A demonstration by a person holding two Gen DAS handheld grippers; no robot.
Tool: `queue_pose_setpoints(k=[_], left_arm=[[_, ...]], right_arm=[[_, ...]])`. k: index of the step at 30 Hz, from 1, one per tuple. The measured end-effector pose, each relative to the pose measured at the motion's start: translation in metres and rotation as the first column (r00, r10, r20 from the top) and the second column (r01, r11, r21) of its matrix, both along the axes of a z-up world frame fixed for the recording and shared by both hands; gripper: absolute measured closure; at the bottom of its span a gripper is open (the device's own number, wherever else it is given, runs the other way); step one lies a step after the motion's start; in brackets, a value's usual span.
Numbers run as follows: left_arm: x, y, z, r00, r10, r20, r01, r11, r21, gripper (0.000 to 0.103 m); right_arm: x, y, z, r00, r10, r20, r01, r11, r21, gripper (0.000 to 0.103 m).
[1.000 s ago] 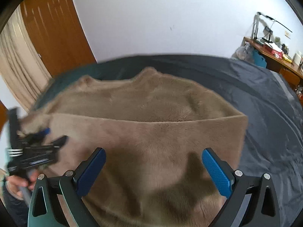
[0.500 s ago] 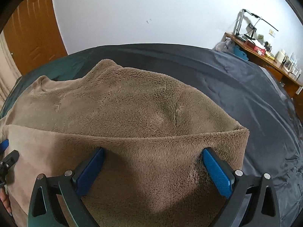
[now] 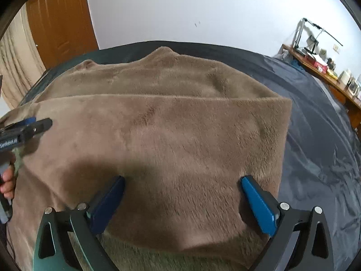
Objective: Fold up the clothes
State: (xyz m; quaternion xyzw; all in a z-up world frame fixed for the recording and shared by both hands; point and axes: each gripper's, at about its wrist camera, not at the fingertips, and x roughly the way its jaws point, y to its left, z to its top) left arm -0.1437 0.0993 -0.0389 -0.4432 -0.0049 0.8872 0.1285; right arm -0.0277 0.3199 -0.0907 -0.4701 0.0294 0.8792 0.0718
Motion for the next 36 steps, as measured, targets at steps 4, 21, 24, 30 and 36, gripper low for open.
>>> queue_pose_setpoints(k=[4,21,24,30,36], left_arm=[[-0.002,-0.001,0.0,1.0,-0.001,-0.001,0.001,1.0,-0.004,0.004],[0.0,0.0,-0.002,1.0,0.0,-0.006,0.0,1.0,-0.016,0.004],[0.0,0.002,-0.002,1.0,-0.001,-0.005,0.001,1.0,-0.025,0.003],[0.001,0.004,-0.003,1.0,-0.005,-0.005,0.004,1.0,-0.029,0.002],[0.002,0.007,-0.003,1.0,-0.005,-0.007,0.005,0.999,-0.046,0.001]], right_arm=[[0.014,-0.003,-0.002,1.0,0.007,-0.01,-0.006,1.0,0.011,0.0],[0.025,-0.029,0.003,0.998,-0.047,-0.037,0.046,0.999,-0.021,0.0],[0.024,-0.032,0.004,0.998,-0.052,-0.043,0.052,0.999,0.002,0.0],[0.024,-0.033,0.002,0.998,-0.053,-0.047,0.053,0.999,0.0,0.0],[0.032,-0.031,0.002,0.997,-0.051,-0.05,0.051,0.999,-0.002,0.0]])
